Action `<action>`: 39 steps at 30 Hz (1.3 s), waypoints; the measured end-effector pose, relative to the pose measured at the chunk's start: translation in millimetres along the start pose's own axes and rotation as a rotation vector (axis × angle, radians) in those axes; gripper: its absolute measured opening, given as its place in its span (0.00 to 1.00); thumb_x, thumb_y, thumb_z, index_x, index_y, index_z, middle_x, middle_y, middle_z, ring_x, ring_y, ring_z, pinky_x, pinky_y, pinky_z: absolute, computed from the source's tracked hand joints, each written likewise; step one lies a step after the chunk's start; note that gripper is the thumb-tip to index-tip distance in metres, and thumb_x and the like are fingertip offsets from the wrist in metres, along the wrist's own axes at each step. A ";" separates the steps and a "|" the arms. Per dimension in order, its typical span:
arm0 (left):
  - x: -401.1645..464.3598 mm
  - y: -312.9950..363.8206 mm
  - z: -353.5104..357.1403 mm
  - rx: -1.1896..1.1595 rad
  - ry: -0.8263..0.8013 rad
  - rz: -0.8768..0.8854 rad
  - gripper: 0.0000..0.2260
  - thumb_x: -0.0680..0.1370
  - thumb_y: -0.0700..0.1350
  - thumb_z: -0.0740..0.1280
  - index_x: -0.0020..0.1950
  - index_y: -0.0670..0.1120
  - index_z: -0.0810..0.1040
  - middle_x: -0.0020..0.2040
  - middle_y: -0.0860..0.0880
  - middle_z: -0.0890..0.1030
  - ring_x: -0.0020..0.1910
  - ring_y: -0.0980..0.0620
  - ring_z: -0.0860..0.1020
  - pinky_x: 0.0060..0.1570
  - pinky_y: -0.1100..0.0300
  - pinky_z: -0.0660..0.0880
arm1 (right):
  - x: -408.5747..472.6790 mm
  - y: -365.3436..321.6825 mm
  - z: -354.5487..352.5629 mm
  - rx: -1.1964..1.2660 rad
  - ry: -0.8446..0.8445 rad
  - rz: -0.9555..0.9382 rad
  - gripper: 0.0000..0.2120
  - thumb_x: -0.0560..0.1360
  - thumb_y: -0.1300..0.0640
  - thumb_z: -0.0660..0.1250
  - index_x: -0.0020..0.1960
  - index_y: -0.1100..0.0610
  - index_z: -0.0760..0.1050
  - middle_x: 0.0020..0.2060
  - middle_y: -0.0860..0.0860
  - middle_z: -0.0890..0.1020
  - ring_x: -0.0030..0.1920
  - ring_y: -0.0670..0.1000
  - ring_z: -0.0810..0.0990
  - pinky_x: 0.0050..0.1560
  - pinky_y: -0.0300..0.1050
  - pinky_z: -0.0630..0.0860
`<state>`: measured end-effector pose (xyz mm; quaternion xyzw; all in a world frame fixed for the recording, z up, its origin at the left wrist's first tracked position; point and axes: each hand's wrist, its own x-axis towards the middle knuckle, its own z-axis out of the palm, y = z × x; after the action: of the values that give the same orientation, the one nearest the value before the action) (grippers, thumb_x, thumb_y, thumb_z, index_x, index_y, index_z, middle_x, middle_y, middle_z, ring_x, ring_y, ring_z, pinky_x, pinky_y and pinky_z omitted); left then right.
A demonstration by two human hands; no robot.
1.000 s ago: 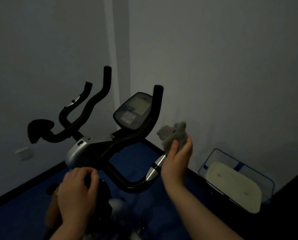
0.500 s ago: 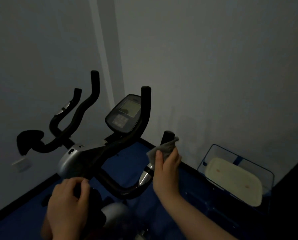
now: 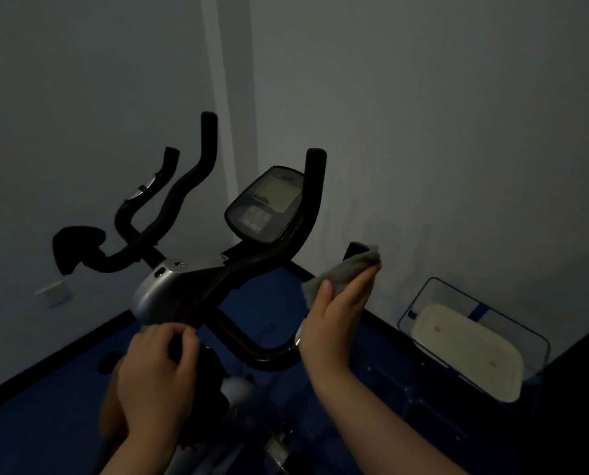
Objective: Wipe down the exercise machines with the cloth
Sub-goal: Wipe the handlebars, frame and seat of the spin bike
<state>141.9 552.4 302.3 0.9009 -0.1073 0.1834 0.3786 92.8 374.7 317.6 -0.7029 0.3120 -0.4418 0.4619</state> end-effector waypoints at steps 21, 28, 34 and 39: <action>2.3 -16.3 5.1 -0.111 0.012 0.227 0.10 0.76 0.52 0.60 0.40 0.50 0.76 0.37 0.55 0.76 0.39 0.56 0.70 0.35 0.55 0.69 | -53.3 25.8 -16.1 -0.607 -0.299 -0.507 0.25 0.83 0.49 0.45 0.77 0.57 0.56 0.78 0.53 0.56 0.78 0.52 0.48 0.77 0.49 0.41; 2.6 -18.6 5.4 -0.117 -0.013 0.234 0.10 0.76 0.52 0.59 0.40 0.50 0.77 0.38 0.55 0.76 0.38 0.54 0.71 0.35 0.54 0.69 | 23.7 24.2 -61.5 -0.723 -0.621 -1.031 0.19 0.79 0.47 0.59 0.61 0.57 0.78 0.59 0.50 0.78 0.65 0.53 0.72 0.71 0.57 0.60; 2.2 -18.8 6.7 -0.114 0.022 0.242 0.10 0.76 0.51 0.60 0.40 0.49 0.77 0.38 0.54 0.76 0.38 0.54 0.71 0.34 0.56 0.68 | -33.6 6.7 5.9 -0.858 -0.505 -0.899 0.15 0.77 0.50 0.57 0.35 0.55 0.73 0.30 0.50 0.74 0.32 0.52 0.73 0.43 0.48 0.72; 1.6 -18.6 7.3 -0.123 0.033 0.229 0.10 0.76 0.51 0.60 0.41 0.49 0.77 0.38 0.54 0.76 0.39 0.55 0.72 0.35 0.54 0.71 | -3.4 4.3 -29.2 -0.943 -0.749 -1.049 0.18 0.77 0.41 0.54 0.43 0.51 0.76 0.33 0.45 0.78 0.38 0.48 0.75 0.57 0.52 0.70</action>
<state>151.3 559.8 286.4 0.8546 -0.2142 0.2331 0.4116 64.7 365.0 317.8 -0.9811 -0.0814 -0.1573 -0.0780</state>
